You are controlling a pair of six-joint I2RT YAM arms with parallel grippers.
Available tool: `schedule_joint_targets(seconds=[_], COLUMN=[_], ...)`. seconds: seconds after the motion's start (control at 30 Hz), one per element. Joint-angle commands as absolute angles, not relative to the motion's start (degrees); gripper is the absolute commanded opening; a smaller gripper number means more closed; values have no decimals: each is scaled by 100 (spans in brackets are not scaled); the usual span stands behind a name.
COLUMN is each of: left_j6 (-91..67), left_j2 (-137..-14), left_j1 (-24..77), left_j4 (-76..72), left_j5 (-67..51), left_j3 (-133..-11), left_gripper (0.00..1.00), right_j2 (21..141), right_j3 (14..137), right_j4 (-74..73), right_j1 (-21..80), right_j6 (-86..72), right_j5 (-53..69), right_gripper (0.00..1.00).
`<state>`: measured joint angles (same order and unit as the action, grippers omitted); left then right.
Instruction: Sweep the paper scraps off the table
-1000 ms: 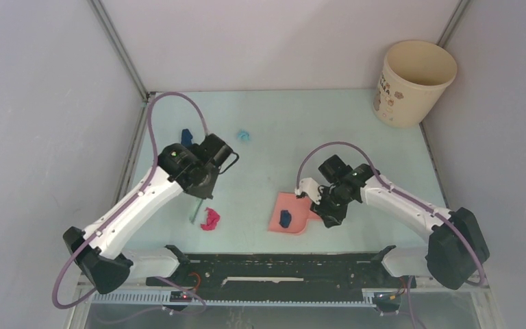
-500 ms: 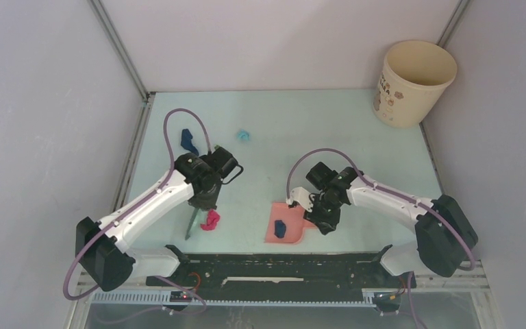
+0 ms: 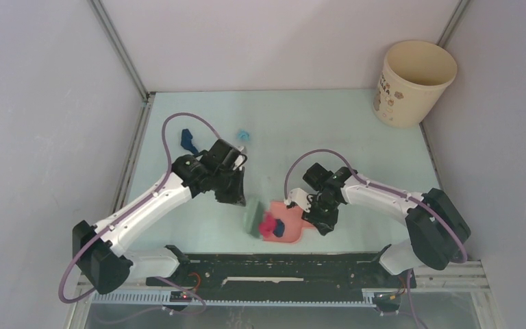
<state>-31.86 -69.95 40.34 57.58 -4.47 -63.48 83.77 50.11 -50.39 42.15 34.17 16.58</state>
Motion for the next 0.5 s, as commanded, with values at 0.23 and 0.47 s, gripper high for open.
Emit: schedule_joint_targets(seconds=[0.23,0.47], left_j6=[-3620,-2262], left_j2=[-7004,-7948], left_j1=[4126,4087], left_j4=[4836,6591], left_j5=[-1398,627], left_j3=[-7358,-9526], left_gripper=[0,0], right_j2=[8277,7944], right_j3=[5108,5080], right_j4=[-4945,-4942], right_j1=[3923,3272], right_j6=[3279,3399], right_j5=[1702,1805], right_gripper=[0,0])
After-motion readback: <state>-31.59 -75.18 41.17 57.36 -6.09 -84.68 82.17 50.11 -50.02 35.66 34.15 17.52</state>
